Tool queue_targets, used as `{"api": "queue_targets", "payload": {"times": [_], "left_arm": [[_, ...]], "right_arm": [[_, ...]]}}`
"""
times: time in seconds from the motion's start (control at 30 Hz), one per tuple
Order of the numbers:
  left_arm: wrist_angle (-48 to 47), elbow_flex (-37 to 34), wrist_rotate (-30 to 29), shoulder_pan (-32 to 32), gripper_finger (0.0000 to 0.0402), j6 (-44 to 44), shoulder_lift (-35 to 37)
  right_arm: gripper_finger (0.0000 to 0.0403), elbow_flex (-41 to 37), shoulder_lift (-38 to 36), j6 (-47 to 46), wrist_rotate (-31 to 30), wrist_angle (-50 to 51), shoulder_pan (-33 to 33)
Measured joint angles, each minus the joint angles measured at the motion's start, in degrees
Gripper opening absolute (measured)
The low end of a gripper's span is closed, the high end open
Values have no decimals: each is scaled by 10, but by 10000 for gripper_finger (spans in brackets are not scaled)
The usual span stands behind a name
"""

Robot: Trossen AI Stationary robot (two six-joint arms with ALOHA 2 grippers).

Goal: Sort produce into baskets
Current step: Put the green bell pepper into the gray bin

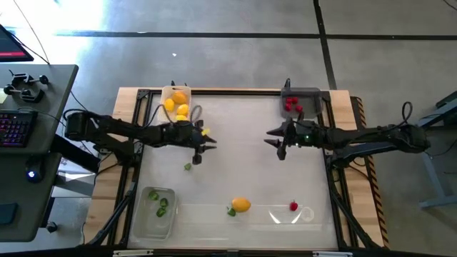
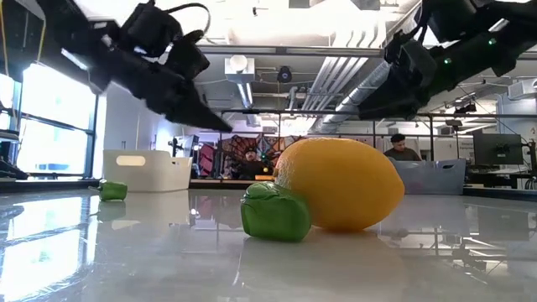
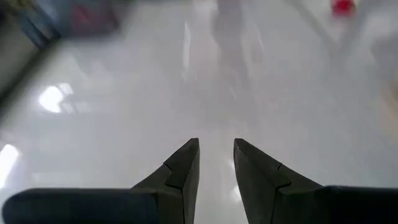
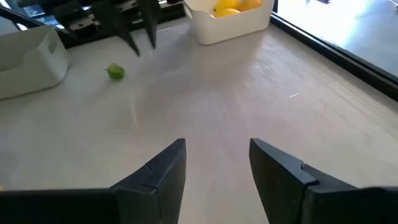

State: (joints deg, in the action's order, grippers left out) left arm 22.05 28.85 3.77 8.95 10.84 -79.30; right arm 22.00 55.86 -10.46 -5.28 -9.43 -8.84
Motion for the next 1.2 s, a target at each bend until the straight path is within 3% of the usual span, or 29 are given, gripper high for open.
{"api": "queue_targets", "payload": {"times": [0.13,0.27,0.43,0.6,0.73,0.9,1.2], "left_arm": [[-215,61,0,-41,78,-32,16],[-403,111,1,-90,55,-120,17],[-525,135,-55,-141,50,-258,16],[-629,139,-85,-159,95,-360,16],[-648,139,-85,-161,145,-414,9],[-625,139,-102,-163,193,-420,5],[-615,139,-103,-162,202,-421,-30]], "right_arm": [[167,0,0,3,-1,-4,12],[167,0,0,4,-7,-9,18],[167,0,0,37,-9,-23,18],[167,0,0,74,-11,-43,17],[167,0,0,79,-11,-46,17],[167,0,0,79,-11,-46,17],[167,0,1,79,-10,-46,18]]}}
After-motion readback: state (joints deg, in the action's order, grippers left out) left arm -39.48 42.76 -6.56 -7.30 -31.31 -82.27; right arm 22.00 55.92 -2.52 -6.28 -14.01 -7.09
